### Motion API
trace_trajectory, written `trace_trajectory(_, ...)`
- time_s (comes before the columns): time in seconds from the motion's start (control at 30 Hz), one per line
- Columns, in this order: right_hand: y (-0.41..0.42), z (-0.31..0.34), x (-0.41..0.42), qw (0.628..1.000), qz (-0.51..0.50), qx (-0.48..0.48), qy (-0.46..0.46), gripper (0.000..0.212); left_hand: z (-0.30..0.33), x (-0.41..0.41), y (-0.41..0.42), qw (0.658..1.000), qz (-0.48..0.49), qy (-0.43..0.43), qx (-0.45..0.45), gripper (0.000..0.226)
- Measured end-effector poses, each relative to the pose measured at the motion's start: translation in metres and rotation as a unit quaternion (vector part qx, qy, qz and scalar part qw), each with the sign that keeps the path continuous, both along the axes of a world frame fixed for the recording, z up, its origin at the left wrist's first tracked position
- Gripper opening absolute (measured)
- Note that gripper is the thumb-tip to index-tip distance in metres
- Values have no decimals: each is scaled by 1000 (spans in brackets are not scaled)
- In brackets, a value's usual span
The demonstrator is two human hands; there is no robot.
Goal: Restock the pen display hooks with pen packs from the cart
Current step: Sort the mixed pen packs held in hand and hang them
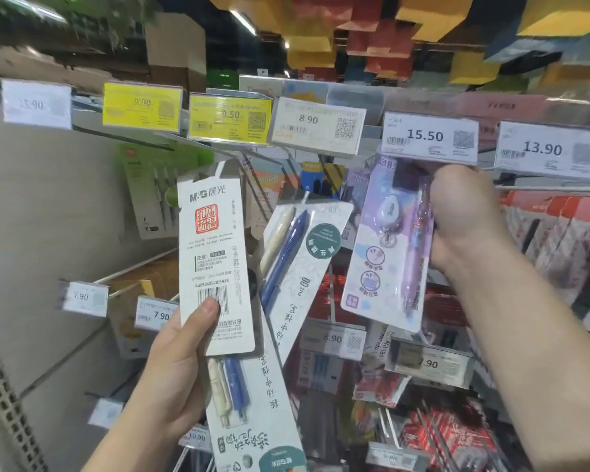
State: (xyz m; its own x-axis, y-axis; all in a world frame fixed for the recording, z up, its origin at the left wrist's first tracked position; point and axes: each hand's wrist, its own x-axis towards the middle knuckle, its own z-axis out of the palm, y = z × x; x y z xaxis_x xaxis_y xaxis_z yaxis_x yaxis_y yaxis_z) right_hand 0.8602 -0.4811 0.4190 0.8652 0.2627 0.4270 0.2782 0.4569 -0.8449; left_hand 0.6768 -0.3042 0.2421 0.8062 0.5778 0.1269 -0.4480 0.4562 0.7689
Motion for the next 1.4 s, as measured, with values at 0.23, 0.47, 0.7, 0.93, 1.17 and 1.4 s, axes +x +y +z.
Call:
trace_trajectory(0.23,17,-17,34,994,-90,-49,38,22,0,-6,-3,1000,13,6,8,101)
trace_trajectory(0.47,36,-20,62,993,-100,-48,42,14,2,-7,-8,1000,25,12,8,67)
trace_trajectory(0.7,50,-22,106,985,-93,-143,40,10,3,-11,-9,999,39,33,7,91)
trace_trajectory(0.93,65,-24,126,975,-107,-191,37,17,1,-19,-9,996,68,57,-16,80)
trace_trajectory(1.17,64,-39,100,969,-192,-128,89,37,-2,-24,-7,997,54,46,-11,24)
trace_trajectory(1.4,13,-72,13,979,-132,-150,42,22,-11,-20,-19,999,-8,44,-5,24)
